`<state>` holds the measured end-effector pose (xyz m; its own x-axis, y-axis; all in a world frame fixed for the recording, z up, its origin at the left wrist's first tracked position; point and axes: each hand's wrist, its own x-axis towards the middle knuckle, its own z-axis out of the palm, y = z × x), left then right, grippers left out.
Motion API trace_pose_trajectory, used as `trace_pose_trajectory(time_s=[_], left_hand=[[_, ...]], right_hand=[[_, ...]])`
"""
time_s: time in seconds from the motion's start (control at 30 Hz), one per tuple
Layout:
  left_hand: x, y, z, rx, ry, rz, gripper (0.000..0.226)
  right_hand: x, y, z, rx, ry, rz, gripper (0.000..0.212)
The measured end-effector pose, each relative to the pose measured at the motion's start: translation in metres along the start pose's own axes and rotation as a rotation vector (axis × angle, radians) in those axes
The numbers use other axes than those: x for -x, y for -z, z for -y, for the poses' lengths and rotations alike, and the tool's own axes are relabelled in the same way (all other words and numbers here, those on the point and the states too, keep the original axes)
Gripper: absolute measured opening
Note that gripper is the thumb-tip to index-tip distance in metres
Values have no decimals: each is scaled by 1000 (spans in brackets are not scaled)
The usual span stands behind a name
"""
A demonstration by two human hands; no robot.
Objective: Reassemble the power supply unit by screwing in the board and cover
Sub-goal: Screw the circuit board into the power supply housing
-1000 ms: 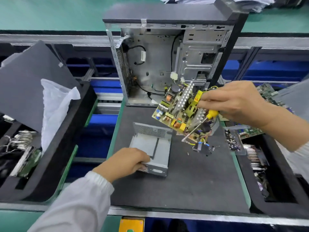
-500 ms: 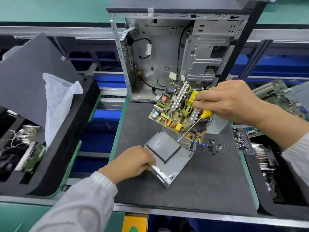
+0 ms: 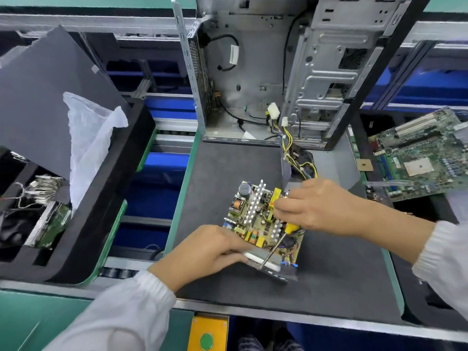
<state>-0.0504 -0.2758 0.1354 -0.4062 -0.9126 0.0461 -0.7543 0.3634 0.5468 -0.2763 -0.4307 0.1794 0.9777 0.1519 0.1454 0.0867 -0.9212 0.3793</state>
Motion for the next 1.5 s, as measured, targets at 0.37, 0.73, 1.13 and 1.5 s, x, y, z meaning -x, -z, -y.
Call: trace_pose_trajectory(time_s=[0.37, 0.73, 1.13, 1.5], left_hand=[[0, -3, -5, -39, -182, -32, 17], [-41, -8, 65, 591, 464, -429, 17], [-57, -37, 85, 671, 402, -286, 29], [-56, -43, 84, 559, 398, -353, 27]], right_hand=[[16, -29, 13, -130, -20, 114, 19], [18, -39, 6, -231, 29, 51, 19], [0, -55, 2, -309, -69, 123, 36], [3, -47, 10, -288, -142, 174, 46]])
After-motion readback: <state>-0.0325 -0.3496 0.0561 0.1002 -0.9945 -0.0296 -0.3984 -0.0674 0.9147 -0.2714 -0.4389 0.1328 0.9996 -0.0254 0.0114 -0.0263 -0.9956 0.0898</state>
